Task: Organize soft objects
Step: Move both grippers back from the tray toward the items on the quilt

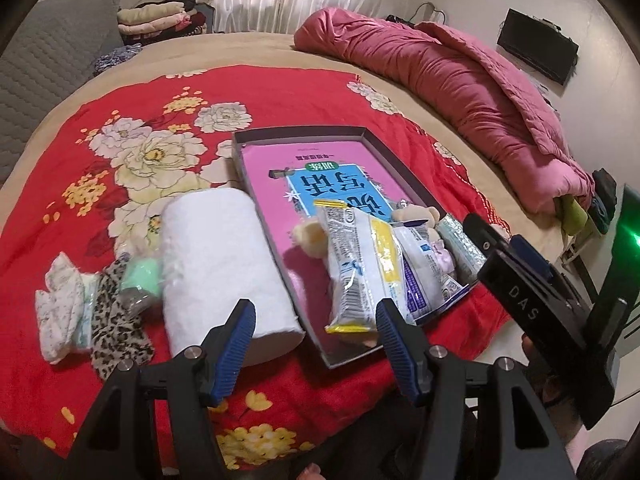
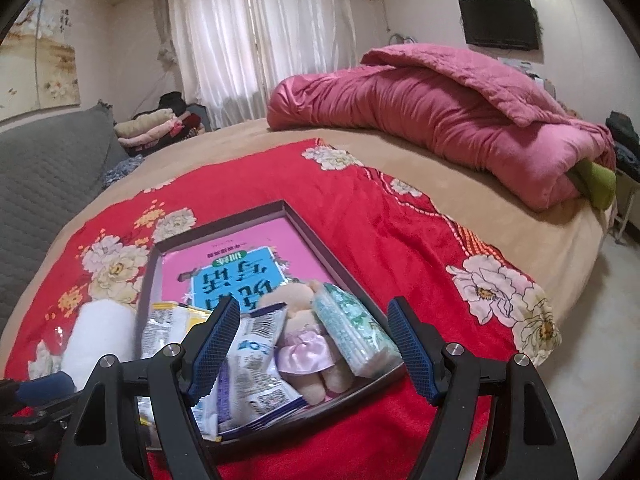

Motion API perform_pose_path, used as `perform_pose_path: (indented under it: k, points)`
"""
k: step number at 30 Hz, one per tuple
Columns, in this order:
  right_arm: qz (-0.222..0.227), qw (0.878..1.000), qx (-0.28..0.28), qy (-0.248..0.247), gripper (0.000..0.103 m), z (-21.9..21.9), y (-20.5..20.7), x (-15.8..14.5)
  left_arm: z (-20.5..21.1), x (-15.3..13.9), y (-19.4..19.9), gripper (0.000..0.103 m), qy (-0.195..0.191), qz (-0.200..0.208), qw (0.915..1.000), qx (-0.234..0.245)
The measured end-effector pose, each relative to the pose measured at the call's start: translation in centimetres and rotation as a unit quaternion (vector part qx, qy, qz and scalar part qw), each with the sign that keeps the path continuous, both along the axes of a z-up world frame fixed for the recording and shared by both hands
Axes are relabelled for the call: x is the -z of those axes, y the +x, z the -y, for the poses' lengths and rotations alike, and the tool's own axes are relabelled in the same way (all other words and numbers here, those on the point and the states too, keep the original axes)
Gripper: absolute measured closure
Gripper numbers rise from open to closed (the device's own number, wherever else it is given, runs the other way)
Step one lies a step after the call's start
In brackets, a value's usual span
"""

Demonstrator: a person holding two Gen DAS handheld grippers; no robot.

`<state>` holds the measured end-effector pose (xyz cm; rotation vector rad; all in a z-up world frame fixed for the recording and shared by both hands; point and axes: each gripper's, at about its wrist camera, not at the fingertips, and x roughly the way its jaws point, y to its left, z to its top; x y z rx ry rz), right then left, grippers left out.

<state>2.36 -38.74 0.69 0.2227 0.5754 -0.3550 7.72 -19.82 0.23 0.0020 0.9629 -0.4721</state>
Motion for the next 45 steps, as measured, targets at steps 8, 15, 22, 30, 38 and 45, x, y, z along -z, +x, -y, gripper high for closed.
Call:
perform_pose_path:
  k: [8,15,22,30,38,45]
  points:
    - [0.015,1.000,0.002,-0.021,0.026,-1.7,-1.2,-1.8,-2.4,-1.2,-1.0,0.041,-0.006,0.011,0.9998,-0.015]
    - [0.015,0.999,-0.004,-0.039,0.026,-3.0,-2.5,-3.0,-3.9,-2.2,-2.0,0.041,-0.016,0.022,0.9994,-0.022]
    - [0.022,0.998,-0.019,-0.053,0.026,-4.7,-3.0,-4.3,-5.5,-2.6,-3.0,0.041,-0.022,0.027,0.9990,-0.028]
    - [0.032,0.995,-0.049,-0.077,0.026,-7.2,-3.1,-6.2,-7.6,-2.5,-3.9,0.041,-0.023,0.026,0.9986,-0.039]
    - [0.042,0.990,-0.114,-0.075,0.025,-11.0,-3.2,-8.0,-11.4,-2.6,-3.9,0.041,-0.033,0.025,0.9963,-0.075]
    - [0.039,0.978,-0.186,-0.080,0.025,-15.4,-2.8,-8.8,-14.5,-2.6,-3.2,0.041,-0.046,0.027,0.9928,-0.107]
